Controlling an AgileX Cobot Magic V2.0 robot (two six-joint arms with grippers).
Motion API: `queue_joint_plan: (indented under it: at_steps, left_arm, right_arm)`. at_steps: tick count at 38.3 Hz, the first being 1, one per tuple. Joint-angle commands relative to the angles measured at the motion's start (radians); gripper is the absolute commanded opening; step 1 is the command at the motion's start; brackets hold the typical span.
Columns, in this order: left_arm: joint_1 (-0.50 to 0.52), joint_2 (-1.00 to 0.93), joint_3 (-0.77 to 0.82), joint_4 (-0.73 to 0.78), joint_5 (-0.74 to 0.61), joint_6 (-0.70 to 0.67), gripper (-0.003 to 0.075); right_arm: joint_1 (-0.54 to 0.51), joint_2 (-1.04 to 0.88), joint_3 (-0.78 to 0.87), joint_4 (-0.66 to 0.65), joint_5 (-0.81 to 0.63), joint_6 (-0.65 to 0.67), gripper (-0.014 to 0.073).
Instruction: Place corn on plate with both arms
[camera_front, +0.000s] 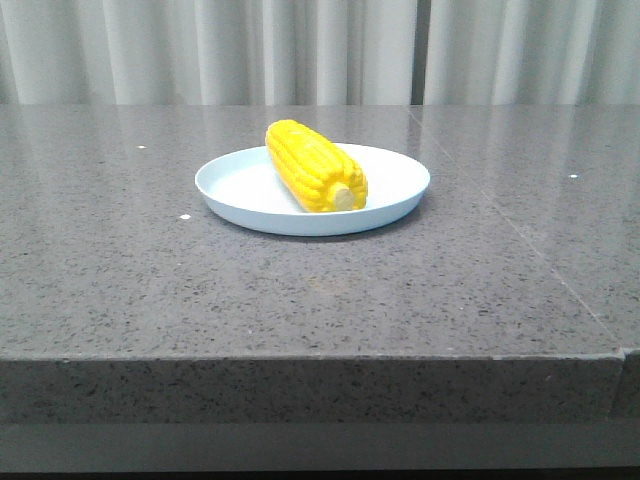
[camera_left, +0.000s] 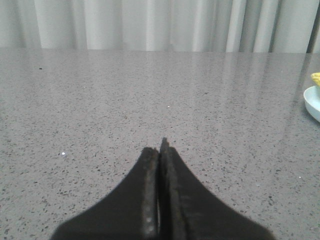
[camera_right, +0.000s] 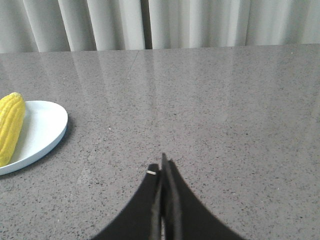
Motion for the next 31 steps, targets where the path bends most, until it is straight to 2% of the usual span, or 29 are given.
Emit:
queue_joint_plan:
  at_steps: [1,12,15,22,31]
  left_arm:
    - [0.001,-0.017,0.024,-0.005,-0.083,0.0,-0.002]
    - [0.001,-0.017,0.024,-0.005,-0.083,0.0,-0.002]
    - [0.001,-0.017,0.024,-0.005,-0.083,0.0,-0.002]
    - [0.001,-0.017,0.024,-0.005,-0.083,0.0,-0.002]
    - [0.001,-0.017,0.024,-0.005,-0.083,0.0,-0.002]
  right_arm:
    - [-0.005,0.009,-0.026,-0.018,-0.081,-0.004,-0.012]
    - [-0.005,0.009,0.003,-0.008,-0.095,-0.007,-0.012]
    - [-0.006,0.009,0.041,0.022,-0.136,-0.055,-0.012]
    - [-0.008,-0.007,0.163,0.168,-0.272,-0.271,-0.012]
    - [-0.075,-0.096,0.314,0.236,-0.348,-0.292,-0.012]
